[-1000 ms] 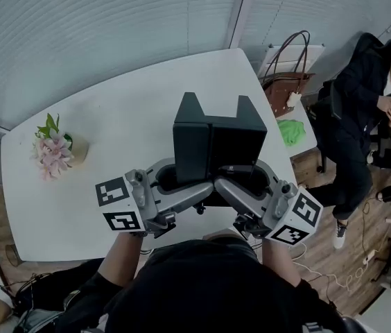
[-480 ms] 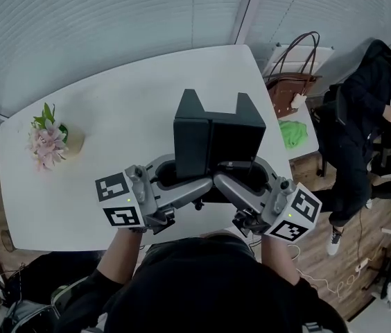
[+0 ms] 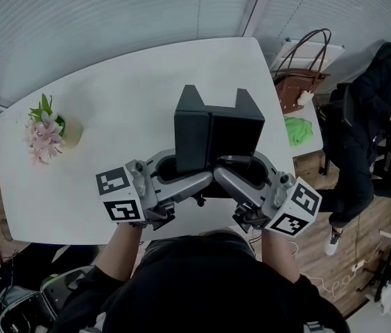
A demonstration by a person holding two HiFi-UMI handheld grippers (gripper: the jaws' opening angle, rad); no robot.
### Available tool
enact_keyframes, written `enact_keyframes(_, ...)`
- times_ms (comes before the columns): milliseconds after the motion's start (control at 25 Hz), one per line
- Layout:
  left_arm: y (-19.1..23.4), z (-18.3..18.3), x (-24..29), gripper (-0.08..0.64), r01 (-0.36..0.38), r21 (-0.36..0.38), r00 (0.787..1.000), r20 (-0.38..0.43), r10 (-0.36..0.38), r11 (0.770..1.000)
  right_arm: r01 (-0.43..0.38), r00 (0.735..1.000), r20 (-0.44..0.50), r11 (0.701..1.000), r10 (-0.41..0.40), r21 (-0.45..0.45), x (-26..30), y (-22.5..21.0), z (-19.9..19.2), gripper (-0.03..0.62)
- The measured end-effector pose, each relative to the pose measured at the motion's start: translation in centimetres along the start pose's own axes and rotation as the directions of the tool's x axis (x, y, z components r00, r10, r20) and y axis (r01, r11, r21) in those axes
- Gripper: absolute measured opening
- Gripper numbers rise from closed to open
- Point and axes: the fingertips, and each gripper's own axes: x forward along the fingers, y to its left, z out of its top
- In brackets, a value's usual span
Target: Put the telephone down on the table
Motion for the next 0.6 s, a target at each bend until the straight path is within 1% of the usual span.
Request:
enact_keyframes(360, 2.0, -1.0, -0.2, 0.192, -0.027, -0.056, 1.000, -0.011, 0.026, 0.998, 0.011, 1.000, -0.018, 0.998, -0.010, 0.057, 0.5, -1.8, -1.5, 0.210)
enact_keyframes(600, 3.3, -1.5, -0.5, 0.192, -0.035, -0.089, 0.999, -0.008, 0.034, 0.995, 0.021, 0.999, -0.039, 0.997, -0.018, 0.078, 0.9, -2.8, -2.4, 0.210)
